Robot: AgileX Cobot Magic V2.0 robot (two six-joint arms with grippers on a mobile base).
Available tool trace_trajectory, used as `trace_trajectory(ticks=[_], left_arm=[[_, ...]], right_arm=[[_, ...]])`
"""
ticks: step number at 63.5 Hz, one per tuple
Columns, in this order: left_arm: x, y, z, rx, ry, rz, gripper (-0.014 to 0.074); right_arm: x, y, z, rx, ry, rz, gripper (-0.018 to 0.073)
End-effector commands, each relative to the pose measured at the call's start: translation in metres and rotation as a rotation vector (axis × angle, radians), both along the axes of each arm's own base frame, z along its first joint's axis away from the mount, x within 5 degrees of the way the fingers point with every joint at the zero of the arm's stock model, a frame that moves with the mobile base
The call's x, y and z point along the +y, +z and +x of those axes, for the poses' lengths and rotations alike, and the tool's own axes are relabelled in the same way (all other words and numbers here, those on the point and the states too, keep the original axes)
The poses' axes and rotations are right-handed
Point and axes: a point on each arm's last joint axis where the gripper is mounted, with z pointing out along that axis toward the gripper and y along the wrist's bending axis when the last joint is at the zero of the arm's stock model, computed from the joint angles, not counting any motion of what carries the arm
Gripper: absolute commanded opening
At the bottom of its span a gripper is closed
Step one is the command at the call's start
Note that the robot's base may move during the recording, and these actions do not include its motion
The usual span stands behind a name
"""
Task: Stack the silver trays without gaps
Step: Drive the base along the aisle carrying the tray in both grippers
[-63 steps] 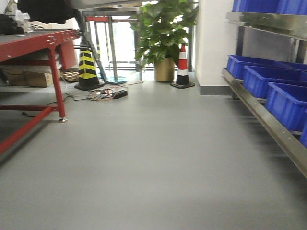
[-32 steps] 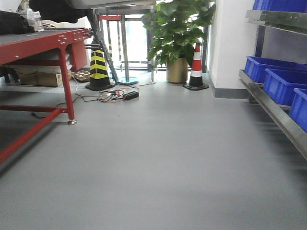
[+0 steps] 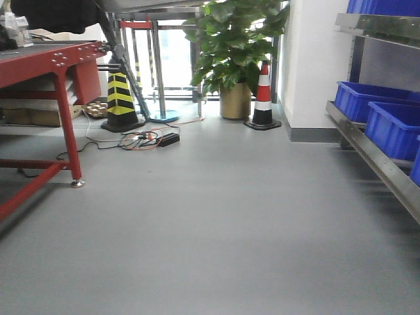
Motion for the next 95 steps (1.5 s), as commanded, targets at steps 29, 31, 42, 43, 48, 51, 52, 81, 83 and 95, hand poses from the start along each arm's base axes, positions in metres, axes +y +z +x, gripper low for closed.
trace_trajectory(ticks=[29,31,42,43,48,51,52,81,83,95], left_arm=[[-0.0033,0.0158,-0.0189,0.023,-0.079,-0.062,-0.0048],[-0.0033,0.0158,-0.0189,0.023,-0.079,-0.062,-0.0048],[-0.0033,0.0158,-0.0189,0.023,-0.079,-0.062,-0.0048],[-0.0033,0.0158,-0.0189,0.023,-0.079,-0.062,-0.0048],[-0.0033,0.0158,-0.0189,0.023,-0.079,-0.062,-0.0048],[-0.0033,0.0158,-0.0189,0.023,-0.079,-0.062,-0.0048],[-0.0033,0.0158,-0.0189,0.023,-0.079,-0.062,-0.0048],[-0.0031,0.0157,-0.0188,0.022,-0.078,-0.061,-0.0048],[-0.0031,0.0157,-0.0188,0.022,-0.078,-0.061,-0.0048],[-0.0033,0.0158,-0.0189,0.023,-0.079,-0.062,-0.0048]], right_arm=[[-0.0011,0.0175,-0.0201,0.020,0.042,0.042,0.0055],[-0.0011,0.0175,-0.0201,0.020,0.042,0.042,0.0055],[-0.0010,0.0175,-0.0201,0.019,0.042,0.043,0.0055],[-0.0010,0.0175,-0.0201,0.019,0.042,0.043,0.0055],[-0.0010,0.0175,-0.0201,0.019,0.042,0.043,0.0055],[-0.0010,0.0176,-0.0200,0.018,0.042,0.043,0.0055],[-0.0010,0.0176,-0.0200,0.018,0.042,0.043,0.0055],[-0.0009,0.0178,-0.0197,0.015,0.041,0.045,0.0055],[-0.0009,0.0178,-0.0197,0.015,0.041,0.045,0.0055],[-0.0009,0.0178,-0.0197,0.015,0.041,0.045,0.0055]])
